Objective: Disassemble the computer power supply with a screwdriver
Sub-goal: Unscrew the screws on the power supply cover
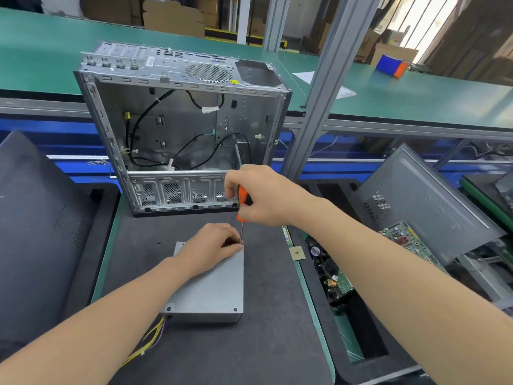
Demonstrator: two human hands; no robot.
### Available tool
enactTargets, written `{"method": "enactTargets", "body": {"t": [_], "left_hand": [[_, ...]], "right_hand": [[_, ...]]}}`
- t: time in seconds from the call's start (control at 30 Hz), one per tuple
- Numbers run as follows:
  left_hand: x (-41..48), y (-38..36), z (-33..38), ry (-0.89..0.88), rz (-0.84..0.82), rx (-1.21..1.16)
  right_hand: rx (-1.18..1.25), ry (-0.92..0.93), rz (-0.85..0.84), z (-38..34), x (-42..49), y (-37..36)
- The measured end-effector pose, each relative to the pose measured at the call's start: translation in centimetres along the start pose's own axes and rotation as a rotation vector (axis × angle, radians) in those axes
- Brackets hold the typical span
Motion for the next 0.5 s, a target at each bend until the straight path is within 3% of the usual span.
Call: {"method": "enactTargets", "body": {"t": [0.17,0.33,0.37,0.5], "left_hand": [[-0.2,0.8,0.7,0.009,0.007,-0.079],[0.5,5.3,2.8,0.017,-0.088,-0.851],[0.8,6.0,3.5,-0.008,-0.117,-0.905],[1.7,6.9,5.0,-0.037,-0.104,-0.744]], "right_hand": [[-0.129,-0.007,0.035,0.2,-0.1,-0.1],[-0.151,-0.018,0.030,0.1,0.3,-0.1],[-0.172,-0.014,0.037,0.1,0.3,0.0],[-0.421,-0.052,0.177,-0.1,0.4,0.6]]}}
Point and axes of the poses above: each hand's wrist, its own x-axis towards the middle knuckle, its own y-axis out of the back of the hand, z = x × y, the point moved 8 cm from there along x, towards the middle knuckle, and after that the axes turned 2 degrees about z, right-handed, at the moved point
